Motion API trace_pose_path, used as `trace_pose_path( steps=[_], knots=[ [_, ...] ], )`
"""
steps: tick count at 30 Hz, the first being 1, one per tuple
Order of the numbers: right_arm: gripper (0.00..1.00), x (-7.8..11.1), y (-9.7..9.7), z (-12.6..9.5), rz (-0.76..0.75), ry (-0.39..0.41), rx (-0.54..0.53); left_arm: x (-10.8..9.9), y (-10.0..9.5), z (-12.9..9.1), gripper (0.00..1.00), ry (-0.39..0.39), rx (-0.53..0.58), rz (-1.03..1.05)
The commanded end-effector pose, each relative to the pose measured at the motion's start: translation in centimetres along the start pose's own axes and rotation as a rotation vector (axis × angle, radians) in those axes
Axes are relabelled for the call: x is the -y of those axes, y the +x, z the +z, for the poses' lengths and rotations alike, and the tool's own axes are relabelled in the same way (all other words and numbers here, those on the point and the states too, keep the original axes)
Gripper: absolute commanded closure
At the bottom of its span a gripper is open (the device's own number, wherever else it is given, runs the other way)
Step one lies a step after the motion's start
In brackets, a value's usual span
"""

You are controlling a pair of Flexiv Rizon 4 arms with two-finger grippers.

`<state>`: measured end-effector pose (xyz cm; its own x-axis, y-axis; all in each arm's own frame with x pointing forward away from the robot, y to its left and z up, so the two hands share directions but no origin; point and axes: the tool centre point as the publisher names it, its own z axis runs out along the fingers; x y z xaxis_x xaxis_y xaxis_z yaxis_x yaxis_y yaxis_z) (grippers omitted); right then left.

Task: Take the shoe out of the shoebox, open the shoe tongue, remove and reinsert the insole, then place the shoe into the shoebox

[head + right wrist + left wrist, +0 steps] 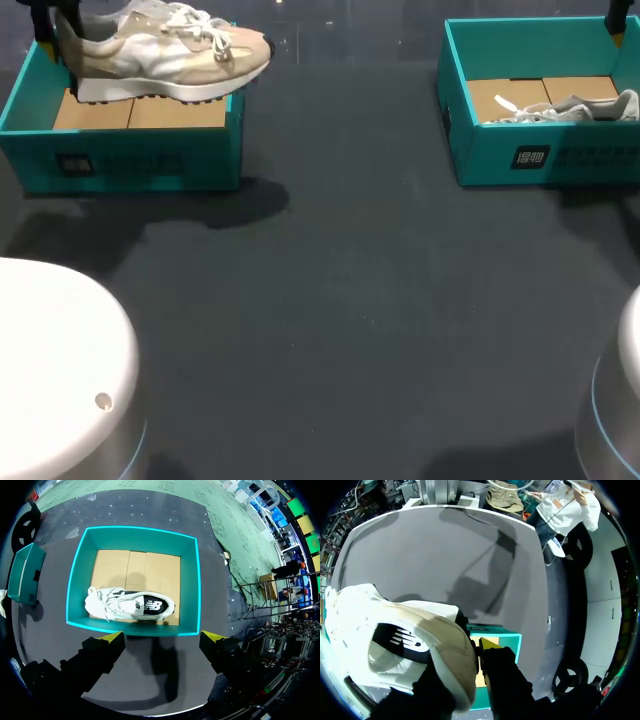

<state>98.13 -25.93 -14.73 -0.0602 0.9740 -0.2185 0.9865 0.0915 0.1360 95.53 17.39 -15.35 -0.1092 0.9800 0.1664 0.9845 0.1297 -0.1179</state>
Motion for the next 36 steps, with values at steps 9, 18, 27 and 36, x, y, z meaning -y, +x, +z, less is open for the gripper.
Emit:
trace_pose_path(
  steps=[9, 18, 27, 36],
  knots=[
    [0.00, -0.1, 0.0, 0.0, 0.000, 0.001, 0.000, 8.9, -3.2, 2.0, 1.00, -0.387, -0.016, 0.051],
    [0.00, -0.1, 0.0, 0.0, 0.000, 0.001, 0.000, 12.6, -5.9, 3.7, 1.00, -0.384, -0.033, 0.097],
    [0.00, -0.1, 0.0, 0.0, 0.000, 0.001, 0.000, 16.2, -8.6, 5.4, 1.00, -0.380, -0.021, 0.117],
    [0.00, -0.1, 0.0, 0.0, 0.000, 0.001, 0.000, 19.2, -12.4, 7.5, 1.00, -0.338, -0.019, 0.151]
  ],
)
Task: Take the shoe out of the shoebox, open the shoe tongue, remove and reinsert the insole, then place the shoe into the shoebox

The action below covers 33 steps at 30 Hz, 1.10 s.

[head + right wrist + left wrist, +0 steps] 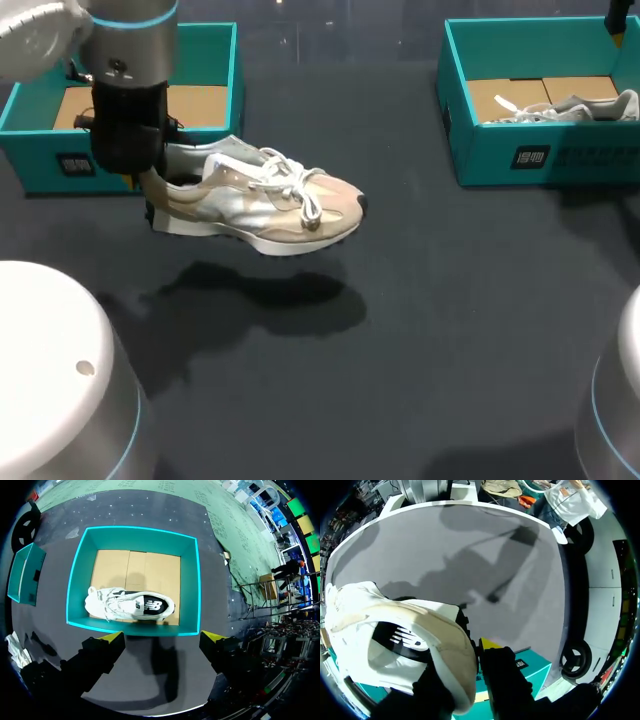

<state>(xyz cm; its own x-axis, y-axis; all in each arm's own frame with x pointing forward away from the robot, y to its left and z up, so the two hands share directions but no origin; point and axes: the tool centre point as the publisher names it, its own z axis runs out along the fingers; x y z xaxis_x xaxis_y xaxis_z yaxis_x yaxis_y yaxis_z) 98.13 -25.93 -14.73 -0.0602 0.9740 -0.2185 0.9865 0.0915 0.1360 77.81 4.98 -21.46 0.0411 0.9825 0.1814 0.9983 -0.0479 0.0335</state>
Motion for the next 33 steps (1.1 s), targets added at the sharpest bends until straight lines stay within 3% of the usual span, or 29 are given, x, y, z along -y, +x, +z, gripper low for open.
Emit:
trace_pose_path(
  steps=[1, 15, 23, 33],
  knots=[
    [0.00, -0.1, 0.0, 0.0, 0.000, 0.001, 0.000, 1.1, -1.8, 1.0, 1.00, -0.154, -0.013, 0.008],
    [0.00, -0.1, 0.0, 0.0, 0.000, 0.001, 0.000, 3.4, -9.1, 4.7, 1.00, -0.101, -0.054, 0.006],
    [0.00, -0.1, 0.0, 0.0, 0.000, 0.001, 0.000, 3.4, -13.0, 6.5, 1.00, -0.064, -0.056, -0.005],
    [0.00, -0.1, 0.0, 0.0, 0.000, 0.001, 0.000, 3.5, -16.0, 9.0, 1.00, -0.038, -0.058, -0.024]
  ],
)
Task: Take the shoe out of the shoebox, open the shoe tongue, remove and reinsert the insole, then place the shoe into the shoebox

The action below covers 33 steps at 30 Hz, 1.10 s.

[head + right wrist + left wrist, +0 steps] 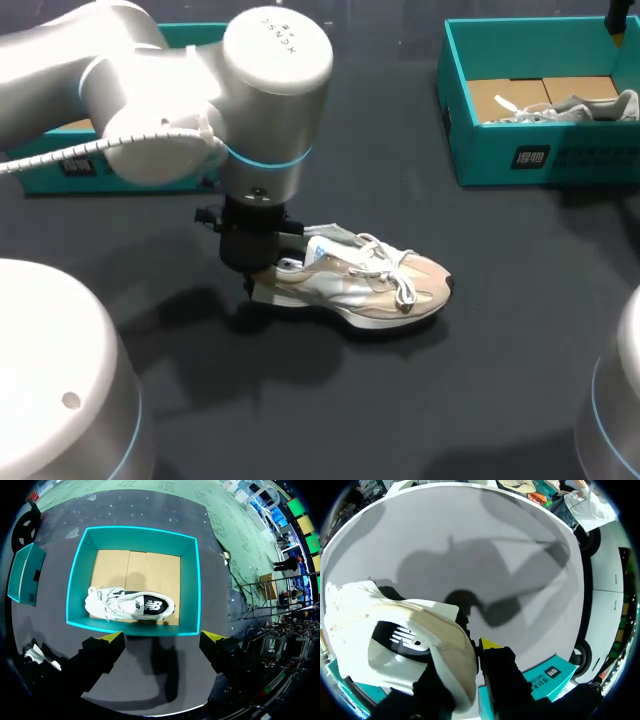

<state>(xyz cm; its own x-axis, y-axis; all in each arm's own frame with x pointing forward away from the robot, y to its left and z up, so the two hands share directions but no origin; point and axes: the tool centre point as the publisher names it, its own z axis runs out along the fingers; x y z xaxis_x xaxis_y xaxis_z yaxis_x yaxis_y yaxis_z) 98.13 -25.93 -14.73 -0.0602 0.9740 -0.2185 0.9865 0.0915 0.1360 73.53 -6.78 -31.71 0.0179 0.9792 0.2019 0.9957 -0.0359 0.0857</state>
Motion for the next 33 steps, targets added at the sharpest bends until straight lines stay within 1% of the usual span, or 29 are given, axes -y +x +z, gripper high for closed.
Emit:
trace_pose_path(
  steps=[1, 7, 16, 20, 21, 22, 23, 24, 25, 26, 30, 33],
  knots=[
    [0.00, -0.1, 0.0, 0.0, 0.000, 0.001, 0.000, -0.4, -2.6, 1.4, 1.00, 0.012, -0.037, -0.002],
    [0.00, -0.1, 0.0, 0.0, 0.000, 0.001, 0.000, -0.4, -3.4, 3.0, 1.00, 0.022, -0.039, -0.003],
    [0.00, -0.1, 0.0, 0.0, 0.000, 0.001, 0.000, -0.3, -4.1, 4.8, 1.00, 0.023, -0.046, -0.001],
    [0.00, -0.1, 0.0, 0.0, 0.000, 0.001, 0.000, -0.3, -4.1, 5.3, 1.00, 0.029, -0.048, -0.005],
    [0.00, -0.1, 0.0, 0.0, 0.000, 0.001, 0.000, -0.3, -4.1, 5.4, 0.89, 0.028, -0.047, -0.006],
    [0.00, -0.1, 0.0, 0.0, 0.000, 0.001, 0.000, -0.3, -4.1, 5.4, 0.69, 0.028, -0.046, -0.007],
    [0.00, -0.1, 0.0, 0.0, 0.000, 0.001, 0.000, -0.4, -4.0, 5.5, 0.55, 0.029, -0.044, -0.009],
    [0.00, -0.1, 0.0, 0.0, 0.000, 0.001, 0.000, -0.4, -3.9, 5.4, 0.30, 0.030, -0.039, -0.010],
    [0.00, -0.1, 0.0, 0.0, 0.000, 0.001, 0.000, -0.5, -3.7, 5.2, 0.13, 0.033, -0.033, -0.011],
    [0.00, -0.1, 0.0, 0.0, 0.000, 0.001, 0.000, -0.5, -3.6, 5.0, 0.01, 0.035, -0.028, -0.014],
    [0.00, -0.1, 0.0, 0.0, 0.000, 0.001, 0.000, -0.6, -2.5, 3.0, 0.00, 0.042, 0.016, -0.022],
    [0.00, -0.1, 0.0, 0.0, 0.000, 0.001, 0.000, -0.8, -1.2, 0.8, 0.00, 0.063, 0.063, -0.047]
  ],
)
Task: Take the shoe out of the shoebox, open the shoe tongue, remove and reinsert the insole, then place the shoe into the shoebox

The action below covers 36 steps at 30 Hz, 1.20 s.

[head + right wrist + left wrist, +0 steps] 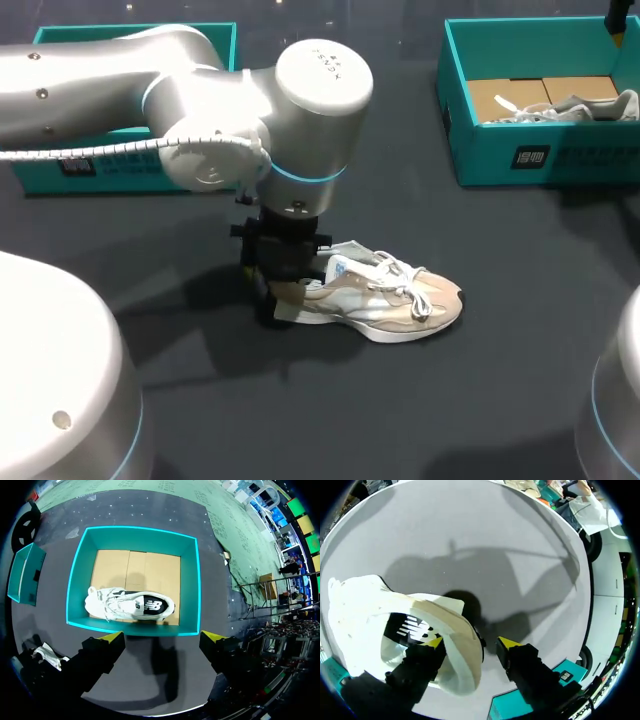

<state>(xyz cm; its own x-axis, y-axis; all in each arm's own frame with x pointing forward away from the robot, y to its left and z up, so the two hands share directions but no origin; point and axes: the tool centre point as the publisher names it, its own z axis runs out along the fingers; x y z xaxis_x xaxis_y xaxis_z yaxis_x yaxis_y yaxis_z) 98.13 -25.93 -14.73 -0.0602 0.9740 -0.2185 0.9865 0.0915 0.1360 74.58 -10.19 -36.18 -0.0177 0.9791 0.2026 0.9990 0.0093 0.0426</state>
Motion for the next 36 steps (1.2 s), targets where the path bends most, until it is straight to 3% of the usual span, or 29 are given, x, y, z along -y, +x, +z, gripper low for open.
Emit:
trace_pose_path(
  steps=[1, 8, 14, 20, 34, 36],
  knots=[
    [0.00, -0.1, 0.0, 0.0, 0.000, 0.001, 0.000, -0.1, 3.4, -3.8, 0.00, 0.023, 0.085, -0.026],
    [0.00, -0.1, 0.0, 0.0, 0.000, 0.001, 0.000, 0.1, 7.0, -8.8, 0.00, 0.218, 0.169, -0.153],
    [0.00, -0.1, 0.0, 0.0, 0.000, 0.001, 0.000, 1.5, 9.7, -10.6, 0.00, 0.333, 0.238, -0.312],
    [0.00, -0.1, 0.0, 0.0, 0.000, 0.001, 0.000, 2.2, 11.8, -11.7, 0.00, 0.518, 0.292, -0.448],
    [0.00, -0.1, 0.0, 0.0, 0.000, 0.001, 0.000, 2.2, 11.8, -11.7, 0.00, 0.518, 0.292, -0.448],
    [0.00, -0.1, 0.0, 0.0, 0.000, 0.001, 0.000, 1.3, 12.4, -11.5, 0.00, 0.640, 0.313, -0.582]
  ],
)
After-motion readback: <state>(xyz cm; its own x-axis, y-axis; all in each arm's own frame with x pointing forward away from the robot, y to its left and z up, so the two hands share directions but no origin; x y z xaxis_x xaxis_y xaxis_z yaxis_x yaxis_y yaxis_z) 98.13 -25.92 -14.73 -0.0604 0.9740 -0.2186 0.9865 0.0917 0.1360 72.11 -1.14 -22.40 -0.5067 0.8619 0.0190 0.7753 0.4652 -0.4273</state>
